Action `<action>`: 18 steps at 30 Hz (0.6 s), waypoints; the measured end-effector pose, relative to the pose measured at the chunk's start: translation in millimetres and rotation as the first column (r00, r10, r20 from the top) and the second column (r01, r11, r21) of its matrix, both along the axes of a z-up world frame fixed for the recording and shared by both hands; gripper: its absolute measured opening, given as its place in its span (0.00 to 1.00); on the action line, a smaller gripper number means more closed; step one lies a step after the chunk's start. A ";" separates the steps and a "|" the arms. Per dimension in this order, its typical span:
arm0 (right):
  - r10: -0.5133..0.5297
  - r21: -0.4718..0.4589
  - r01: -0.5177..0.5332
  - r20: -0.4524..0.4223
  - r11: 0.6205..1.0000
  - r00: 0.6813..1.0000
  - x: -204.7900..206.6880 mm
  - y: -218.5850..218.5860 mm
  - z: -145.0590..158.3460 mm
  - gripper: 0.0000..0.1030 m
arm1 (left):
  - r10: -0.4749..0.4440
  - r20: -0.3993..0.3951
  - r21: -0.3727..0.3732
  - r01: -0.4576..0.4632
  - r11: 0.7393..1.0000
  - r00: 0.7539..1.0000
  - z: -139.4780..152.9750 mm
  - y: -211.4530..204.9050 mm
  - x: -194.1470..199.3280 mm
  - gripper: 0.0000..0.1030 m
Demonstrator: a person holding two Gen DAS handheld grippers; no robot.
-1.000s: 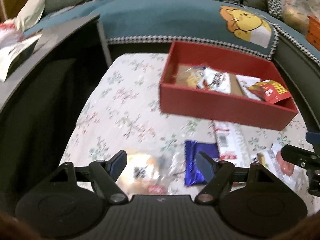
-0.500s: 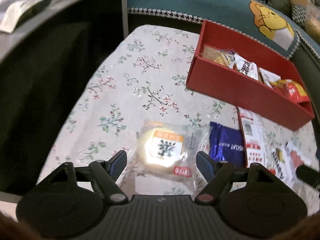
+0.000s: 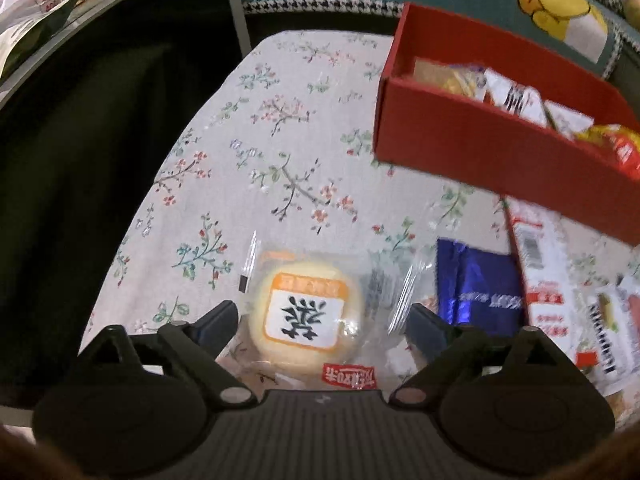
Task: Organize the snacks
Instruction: 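Grasp the wrapped round bun with the orange label using the left tool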
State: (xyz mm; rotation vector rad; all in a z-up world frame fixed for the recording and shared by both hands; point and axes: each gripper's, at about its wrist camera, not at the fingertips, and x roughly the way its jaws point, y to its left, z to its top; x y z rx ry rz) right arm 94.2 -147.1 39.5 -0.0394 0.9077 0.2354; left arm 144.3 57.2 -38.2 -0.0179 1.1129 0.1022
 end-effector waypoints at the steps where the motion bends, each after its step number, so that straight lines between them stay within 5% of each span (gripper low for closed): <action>1: -0.004 0.003 0.004 -0.002 1.000 1.000 0.6 -1.5 -0.2 0.78 | 0.003 -0.010 0.012 -0.003 1.000 1.000 -3.0 0.5 -0.4 1.00; 9: -0.035 0.022 0.035 -0.007 0.999 0.999 4.8 -16.9 0.5 0.79 | -0.008 -0.025 -0.062 0.006 0.998 1.000 1.1 5.8 -15.8 1.00; 18: 0.057 0.029 -0.055 -0.081 0.998 0.995 32.8 2.0 -16.6 0.80 | -0.082 -0.021 -0.093 0.080 0.992 0.996 11.1 5.8 -46.9 0.97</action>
